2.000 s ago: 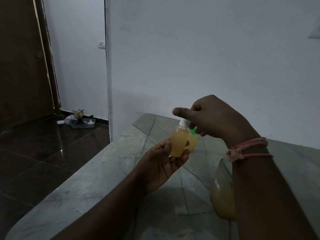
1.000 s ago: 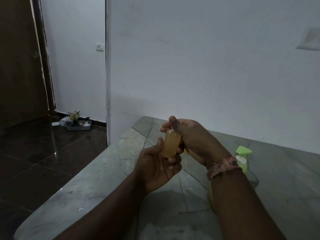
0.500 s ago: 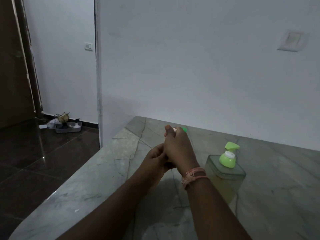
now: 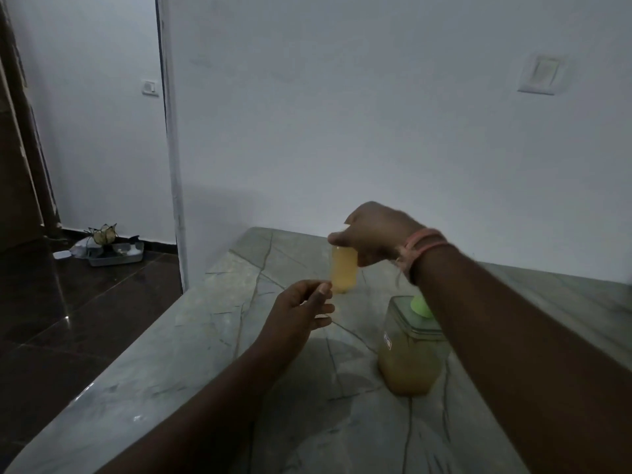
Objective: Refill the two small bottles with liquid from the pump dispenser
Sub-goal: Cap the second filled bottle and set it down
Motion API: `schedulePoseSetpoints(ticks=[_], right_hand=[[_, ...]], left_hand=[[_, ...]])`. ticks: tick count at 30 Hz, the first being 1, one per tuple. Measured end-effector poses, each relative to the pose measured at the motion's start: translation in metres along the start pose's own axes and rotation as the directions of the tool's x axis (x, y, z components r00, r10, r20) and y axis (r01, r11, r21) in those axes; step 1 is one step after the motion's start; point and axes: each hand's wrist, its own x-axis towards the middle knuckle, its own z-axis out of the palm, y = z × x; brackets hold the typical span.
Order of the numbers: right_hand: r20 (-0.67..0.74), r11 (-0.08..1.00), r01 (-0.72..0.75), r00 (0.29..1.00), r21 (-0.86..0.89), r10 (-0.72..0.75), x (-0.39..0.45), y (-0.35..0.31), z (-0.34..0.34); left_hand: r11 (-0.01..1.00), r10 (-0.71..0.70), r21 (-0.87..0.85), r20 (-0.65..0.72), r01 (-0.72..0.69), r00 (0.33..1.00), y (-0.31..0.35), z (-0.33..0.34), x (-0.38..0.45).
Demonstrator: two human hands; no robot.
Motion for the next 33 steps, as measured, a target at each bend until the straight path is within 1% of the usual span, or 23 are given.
schedulePoseSetpoints(ticks=[3,5,8,10,13,16,18,20,23,25,30,33], right_hand=[[0.026,0.996,-0.014,1.0,0.087,0.011,0.016,0.01,-0.027],[0.006,0.985,-0.029,1.0,0.171,0.029,0.029,0.024,-0.037],[-0.017,0.961,-0.065,0.997,0.269,0.072,0.049,0.048,-0.04],[0.017,0.962,-0.096,0.995,0.254,0.094,0.06,0.065,-0.035],[0.042,0.967,-0.093,0.995,0.239,0.086,0.074,0.089,-0.017],[0.033,0.977,-0.045,0.999,0.206,0.039,0.084,0.105,0.003],[0.014,0.976,-0.018,1.0,0.219,0.016,0.091,0.113,0.012],[-0.011,0.975,0.001,1.0,0.224,0.001,0.098,0.12,0.018],[-0.023,0.98,0.026,0.999,0.198,-0.022,0.107,0.128,0.028],[-0.021,0.982,0.033,0.999,0.185,-0.03,0.111,0.133,0.034],[-0.025,0.985,0.04,0.999,0.168,-0.037,0.117,0.144,0.047],[-0.055,0.988,0.061,0.997,0.141,-0.054,0.117,0.148,0.054]], left_hand=[[0.995,-0.03,0.096,-0.041,0.034,0.999,0.01,0.001,0.014],[0.987,-0.055,0.147,-0.067,0.064,0.996,0.016,0.004,0.027],[0.973,-0.048,0.215,-0.143,0.078,0.989,0.014,0.011,0.049],[0.963,-0.065,0.245,-0.189,0.111,0.98,0.006,0.018,0.063],[0.937,-0.093,0.316,-0.191,0.151,0.977,-0.01,0.031,0.083],[0.895,-0.057,0.426,-0.188,0.134,0.98,-0.02,0.043,0.099],[0.863,-0.034,0.488,-0.208,0.134,0.978,-0.022,0.047,0.108],[0.855,-0.042,0.496,-0.227,0.152,0.973,-0.024,0.046,0.115],[0.884,-0.046,0.456,-0.139,0.105,0.989,-0.026,0.045,0.12],[0.863,-0.024,0.5,-0.101,0.072,0.995,-0.027,0.045,0.122],[0.807,0.01,0.585,-0.145,0.078,0.989,-0.033,0.043,0.128],[0.79,0.02,0.608,-0.151,0.077,0.988,-0.037,0.042,0.131]])
